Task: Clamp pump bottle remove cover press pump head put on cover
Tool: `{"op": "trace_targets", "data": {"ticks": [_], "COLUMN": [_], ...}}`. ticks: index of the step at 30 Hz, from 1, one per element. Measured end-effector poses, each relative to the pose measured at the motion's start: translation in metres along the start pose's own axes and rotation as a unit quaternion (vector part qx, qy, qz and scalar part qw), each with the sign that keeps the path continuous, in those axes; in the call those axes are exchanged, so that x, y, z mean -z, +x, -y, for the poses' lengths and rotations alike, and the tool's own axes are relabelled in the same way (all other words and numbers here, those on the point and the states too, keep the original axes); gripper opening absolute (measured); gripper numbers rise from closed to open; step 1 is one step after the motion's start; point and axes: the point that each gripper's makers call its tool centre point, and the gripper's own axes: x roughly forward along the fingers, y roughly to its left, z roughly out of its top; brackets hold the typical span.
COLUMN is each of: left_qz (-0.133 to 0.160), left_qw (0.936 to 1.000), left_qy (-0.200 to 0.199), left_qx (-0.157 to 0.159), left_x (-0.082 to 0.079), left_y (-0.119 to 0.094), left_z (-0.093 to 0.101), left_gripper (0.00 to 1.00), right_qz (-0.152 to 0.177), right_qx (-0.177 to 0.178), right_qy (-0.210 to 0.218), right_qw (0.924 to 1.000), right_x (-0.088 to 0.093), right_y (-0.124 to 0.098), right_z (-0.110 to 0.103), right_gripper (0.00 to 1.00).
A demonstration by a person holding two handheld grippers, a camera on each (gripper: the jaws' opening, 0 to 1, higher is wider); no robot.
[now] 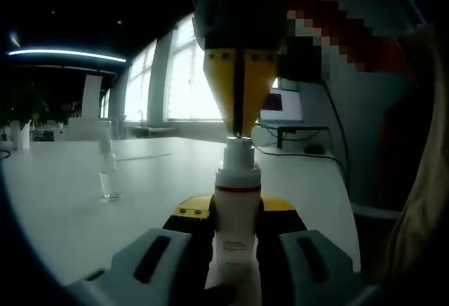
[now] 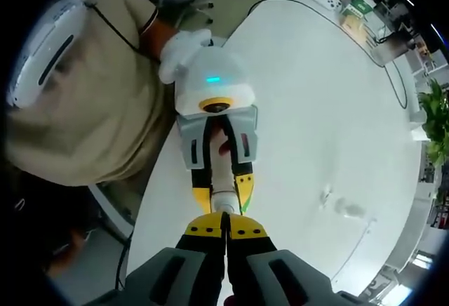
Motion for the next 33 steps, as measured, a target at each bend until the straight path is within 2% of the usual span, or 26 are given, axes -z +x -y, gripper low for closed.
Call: {"op": "trace_targets", "data": {"ticks": [8, 17, 33], "left_qz": [0.0, -0.001, 0.0], "left_qw": [1.0, 1.0, 1.0], "left_qy": [0.0, -0.001, 0.0], "left_qx": [0.001, 0.001, 0.001], "left_x": [0.0002, 0.0002, 0.0003], "left_y": [0.0002, 0.0005, 0.0007], "left_z": [0.0, -0.0001, -0.0004], "left_gripper": [0.14, 0.14, 0.14], "right_qz": [0.012, 0.019, 0.015], "right_qx": [-0.003, 0.011, 0.012], "right_qy": [0.005, 0.0, -0.002], "right_qw": [0.9999, 0.9997, 0.9998], "right_x": [0.0009, 0.0007, 0.0006], "right_y": [-0.0021, -0.0082, -0.0086], "right_z": [0.0016, 0.0017, 0.0024], "right_gripper": [0.0, 0.0, 0.0]}}
